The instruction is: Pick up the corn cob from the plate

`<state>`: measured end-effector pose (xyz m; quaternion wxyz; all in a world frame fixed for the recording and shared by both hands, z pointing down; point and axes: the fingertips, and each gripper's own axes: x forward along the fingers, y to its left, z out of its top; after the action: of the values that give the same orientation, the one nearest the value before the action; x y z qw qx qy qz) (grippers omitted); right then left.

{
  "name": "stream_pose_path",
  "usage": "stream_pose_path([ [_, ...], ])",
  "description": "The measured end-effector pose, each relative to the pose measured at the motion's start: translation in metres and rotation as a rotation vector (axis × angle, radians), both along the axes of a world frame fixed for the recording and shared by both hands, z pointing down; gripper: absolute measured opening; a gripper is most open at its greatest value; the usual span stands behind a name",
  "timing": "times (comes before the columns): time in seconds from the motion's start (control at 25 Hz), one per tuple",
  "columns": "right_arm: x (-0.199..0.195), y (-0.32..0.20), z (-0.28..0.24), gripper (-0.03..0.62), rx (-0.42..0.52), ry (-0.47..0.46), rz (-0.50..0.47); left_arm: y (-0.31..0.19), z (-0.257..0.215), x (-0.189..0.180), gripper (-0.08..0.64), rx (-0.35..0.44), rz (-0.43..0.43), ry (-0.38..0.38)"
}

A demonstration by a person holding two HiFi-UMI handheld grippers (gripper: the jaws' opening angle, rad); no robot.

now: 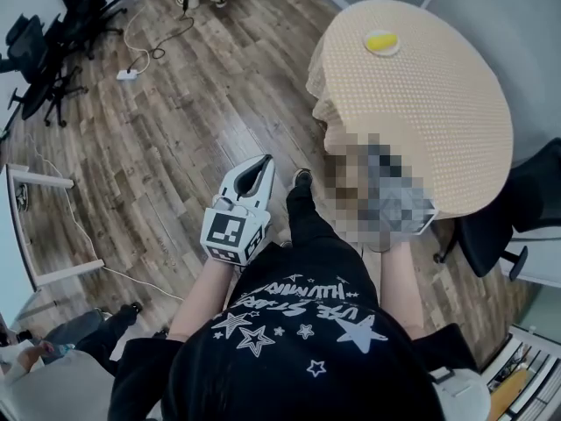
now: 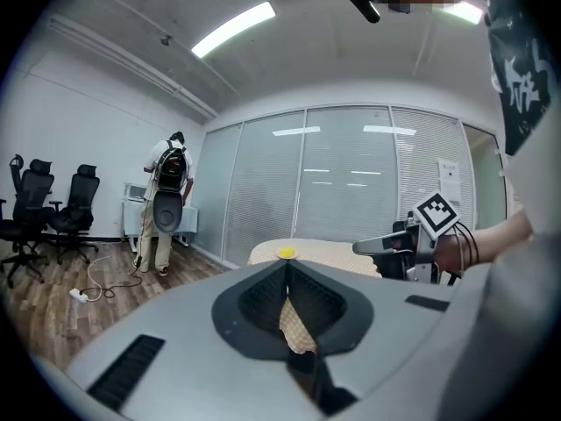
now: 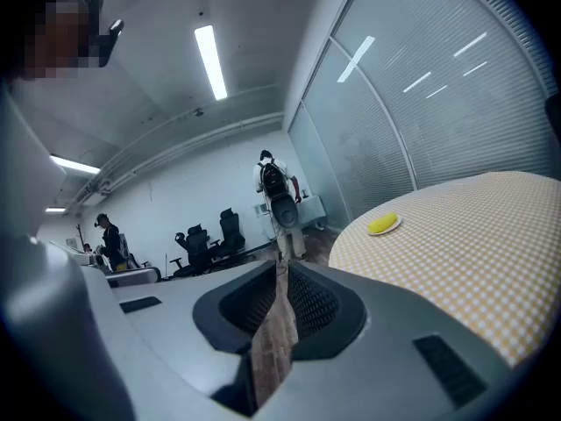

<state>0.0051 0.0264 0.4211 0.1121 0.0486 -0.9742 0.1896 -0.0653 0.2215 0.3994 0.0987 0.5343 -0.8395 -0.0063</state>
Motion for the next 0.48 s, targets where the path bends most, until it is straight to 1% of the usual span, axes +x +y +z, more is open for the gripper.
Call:
stream_pose_path([
  [0.08,-0.014,-0.004,0.004,0.054,-0.006,-0.008,-0.007,-0.005,0.001,-0.012,0.008,-0.005,-0.001,-0.011],
  [0.2,-0.035,-0.015,0.009,0.054,-0.005,-0.004,-0.022,-0.015,0.006,-0.031,0.008,-0.01,-0.009,-0.008],
  [0.36,-0.07,-0.045,0.01,0.054,0.018,0.018,0.006,-0.033,0.005,-0.066,0.008,-0.014,-0.02,0.002],
  [0.48,-0.099,-0.071,0.01,0.054,0.018,0.024,0.026,-0.052,0.0,-0.091,0.007,-0.019,-0.008,-0.005],
])
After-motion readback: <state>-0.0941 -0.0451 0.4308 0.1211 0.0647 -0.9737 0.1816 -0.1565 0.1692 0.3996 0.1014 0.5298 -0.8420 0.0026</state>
